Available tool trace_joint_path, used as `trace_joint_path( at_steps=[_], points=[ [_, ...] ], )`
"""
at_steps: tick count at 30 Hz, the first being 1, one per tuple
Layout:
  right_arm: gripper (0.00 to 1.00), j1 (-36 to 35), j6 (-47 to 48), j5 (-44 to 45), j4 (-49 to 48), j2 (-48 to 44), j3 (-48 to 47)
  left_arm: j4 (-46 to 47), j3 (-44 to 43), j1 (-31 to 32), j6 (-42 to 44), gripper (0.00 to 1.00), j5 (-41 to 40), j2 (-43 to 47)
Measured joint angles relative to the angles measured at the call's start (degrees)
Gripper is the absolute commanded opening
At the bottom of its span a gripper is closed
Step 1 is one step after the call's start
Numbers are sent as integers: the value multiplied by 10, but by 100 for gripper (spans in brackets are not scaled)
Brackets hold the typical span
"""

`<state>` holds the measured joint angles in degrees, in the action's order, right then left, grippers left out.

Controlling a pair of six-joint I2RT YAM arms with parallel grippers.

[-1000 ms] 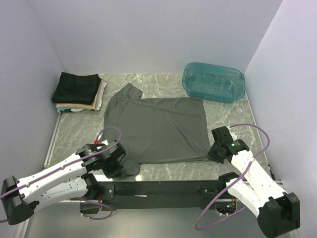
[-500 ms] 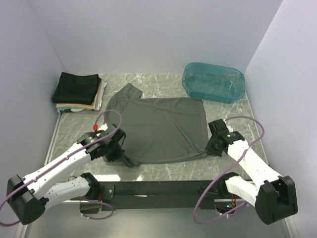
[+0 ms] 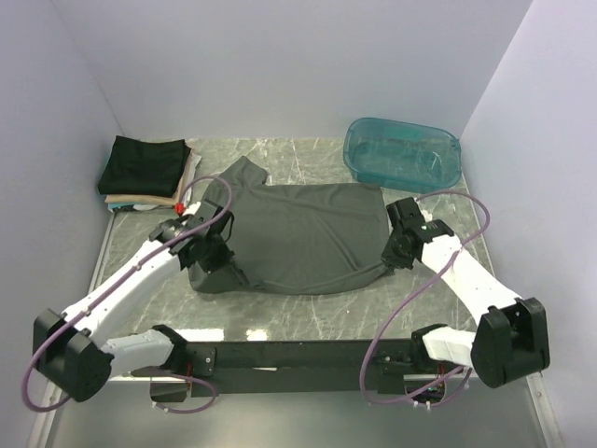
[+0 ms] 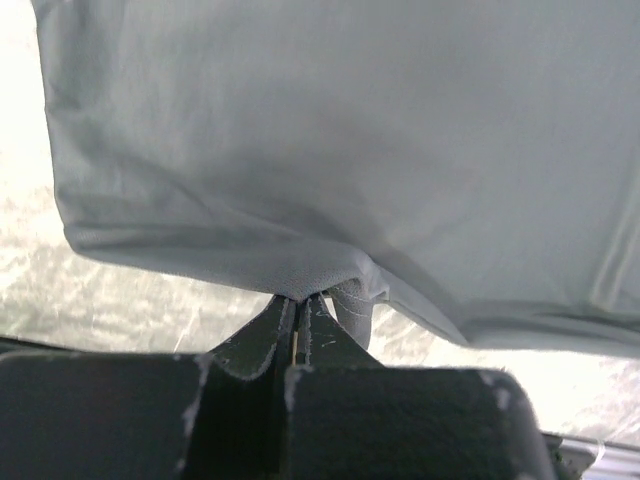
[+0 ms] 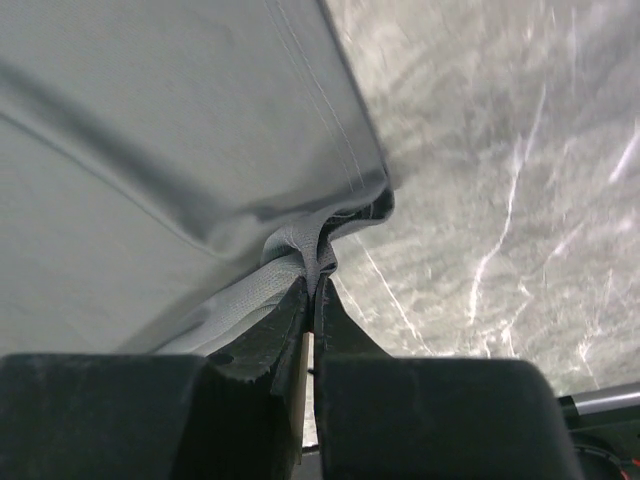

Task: Fold and stack the t-shirts
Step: Fold the tshirt

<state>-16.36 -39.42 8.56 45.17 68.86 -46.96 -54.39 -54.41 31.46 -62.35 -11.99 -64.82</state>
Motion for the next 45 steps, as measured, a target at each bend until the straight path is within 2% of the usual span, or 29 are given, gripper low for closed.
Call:
trace_joint_path(
  at_steps=[18, 21, 22, 23, 25, 26, 29, 30, 31, 32, 35, 36, 38, 45],
  points=[
    [5, 14, 47, 26, -44, 172, -133, 96, -68, -97, 72, 1, 2, -157],
    [18, 22, 48, 28, -56, 200, -146, 113, -85, -114, 80, 1, 6, -194],
    [30, 24, 49, 28, -59, 208, -148, 122, -94, -120, 82, 1, 6, -212],
    [34, 27, 50, 28, -63, 216, -151, 126, -98, -127, 83, 1, 5, -221],
    [42, 33, 52, 32, -70, 236, -157, 137, -110, -139, 83, 14, 4, -247],
    [45, 35, 52, 36, -76, 245, -159, 146, -114, -145, 84, 35, 2, -259],
    [53, 38, 52, 48, -97, 271, -162, 174, -120, -164, 85, 65, 4, -291],
    [57, 38, 53, 50, -100, 277, -165, 179, -126, -169, 87, 70, 7, -301],
    [68, 38, 54, 49, -104, 281, -168, 183, -135, -175, 87, 76, 11, -314],
    [71, 38, 55, 49, -111, 282, -169, 187, -146, -180, 88, 86, 14, -327],
    [77, 38, 68, 43, -123, 272, -169, 194, -181, -192, 90, 93, 16, -352],
    [84, 38, 73, 40, -127, 264, -168, 197, -186, -193, 90, 94, 16, -352],
    [84, 38, 82, 31, -138, 243, -159, 203, -186, -193, 91, 96, 19, -342],
    [88, 23, 114, -63, -190, 138, -85, 237, -96, -182, 90, 98, 62, -250]
  ],
)
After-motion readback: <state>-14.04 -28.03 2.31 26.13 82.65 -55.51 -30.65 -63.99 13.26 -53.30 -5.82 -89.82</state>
